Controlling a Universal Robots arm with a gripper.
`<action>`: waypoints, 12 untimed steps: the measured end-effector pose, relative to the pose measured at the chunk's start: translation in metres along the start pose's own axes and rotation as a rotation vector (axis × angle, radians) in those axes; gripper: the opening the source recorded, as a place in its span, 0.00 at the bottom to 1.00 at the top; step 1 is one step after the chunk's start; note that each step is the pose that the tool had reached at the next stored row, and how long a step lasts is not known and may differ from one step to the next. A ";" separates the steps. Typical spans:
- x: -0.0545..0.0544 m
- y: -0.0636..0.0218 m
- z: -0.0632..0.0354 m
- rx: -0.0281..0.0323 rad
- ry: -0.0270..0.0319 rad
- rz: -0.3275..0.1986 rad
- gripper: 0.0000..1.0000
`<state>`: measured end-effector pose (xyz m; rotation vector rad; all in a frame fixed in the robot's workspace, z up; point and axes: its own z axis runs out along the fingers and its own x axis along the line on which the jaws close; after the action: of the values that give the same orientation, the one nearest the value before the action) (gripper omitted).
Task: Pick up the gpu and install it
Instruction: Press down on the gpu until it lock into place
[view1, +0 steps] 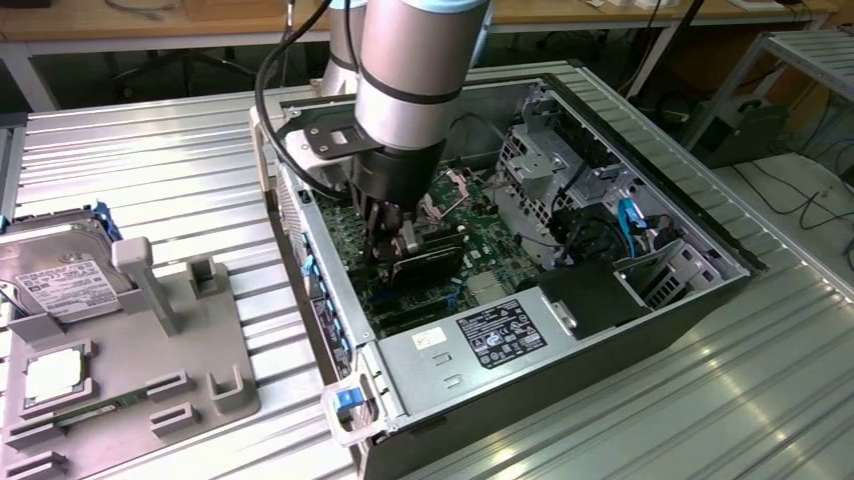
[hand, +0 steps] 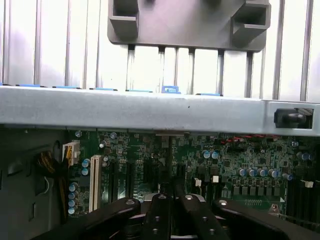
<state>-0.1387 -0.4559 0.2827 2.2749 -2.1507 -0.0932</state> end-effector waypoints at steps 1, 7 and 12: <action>0.000 0.0004 0.0006 0.0000 0.0000 0.000 0.14; 0.000 0.0016 0.0073 0.0001 0.0000 0.000 0.14; 0.000 0.0030 0.0115 -0.0006 0.0052 0.000 0.14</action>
<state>-0.1423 -0.4558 0.2714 2.2718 -2.1483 -0.0878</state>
